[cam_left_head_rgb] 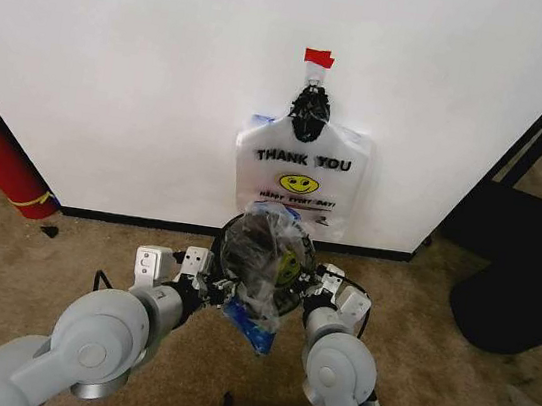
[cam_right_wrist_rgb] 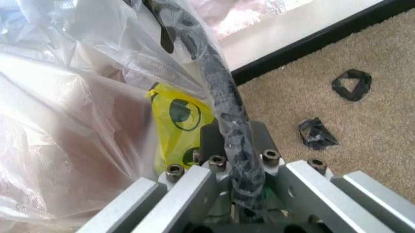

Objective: Pick up the garbage bag from the wall and place it over the trash bin.

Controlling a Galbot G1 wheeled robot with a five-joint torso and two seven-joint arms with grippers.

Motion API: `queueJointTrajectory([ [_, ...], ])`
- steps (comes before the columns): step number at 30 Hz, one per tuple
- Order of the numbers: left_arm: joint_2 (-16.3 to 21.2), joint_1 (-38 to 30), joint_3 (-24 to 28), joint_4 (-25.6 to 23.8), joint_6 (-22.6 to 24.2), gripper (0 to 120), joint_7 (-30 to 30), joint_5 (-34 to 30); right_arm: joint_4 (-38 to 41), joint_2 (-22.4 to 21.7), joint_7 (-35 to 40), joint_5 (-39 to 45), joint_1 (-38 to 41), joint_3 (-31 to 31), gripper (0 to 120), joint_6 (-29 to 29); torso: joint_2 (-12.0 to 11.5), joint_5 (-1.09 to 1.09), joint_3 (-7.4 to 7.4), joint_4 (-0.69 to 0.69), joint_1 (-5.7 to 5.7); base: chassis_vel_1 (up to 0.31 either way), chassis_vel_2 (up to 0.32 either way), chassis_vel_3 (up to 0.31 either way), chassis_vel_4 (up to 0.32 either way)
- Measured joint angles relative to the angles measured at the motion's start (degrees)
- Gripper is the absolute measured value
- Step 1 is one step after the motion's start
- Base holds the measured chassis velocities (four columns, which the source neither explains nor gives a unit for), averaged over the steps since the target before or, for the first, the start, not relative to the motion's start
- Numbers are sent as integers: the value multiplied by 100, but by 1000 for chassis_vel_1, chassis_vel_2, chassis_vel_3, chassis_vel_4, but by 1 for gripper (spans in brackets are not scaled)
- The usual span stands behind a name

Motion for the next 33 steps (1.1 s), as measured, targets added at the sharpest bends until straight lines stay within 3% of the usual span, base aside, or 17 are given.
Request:
queueJointTrajectory([
  [12, -114, -94, 84, 227, -94, 27, 6, 123, 17, 5, -30, -27, -10, -24, 0, 0, 0, -1, 0, 0, 0, 0, 0, 0, 0],
  [20, -120, -121, 106, 289, -202, 0, 18, 127, 17, 16, -43, -41, -16, -26, 0, -1, 0, -1, 0, 0, 0, 0, 0, 0, 0],
  [33, -104, -75, 77, 214, -297, 0, 66, 197, -18, 19, -70, -55, -41, -8, 0, -4, 0, 0, 0, 0, 0, 0, 0, 0, 0],
])
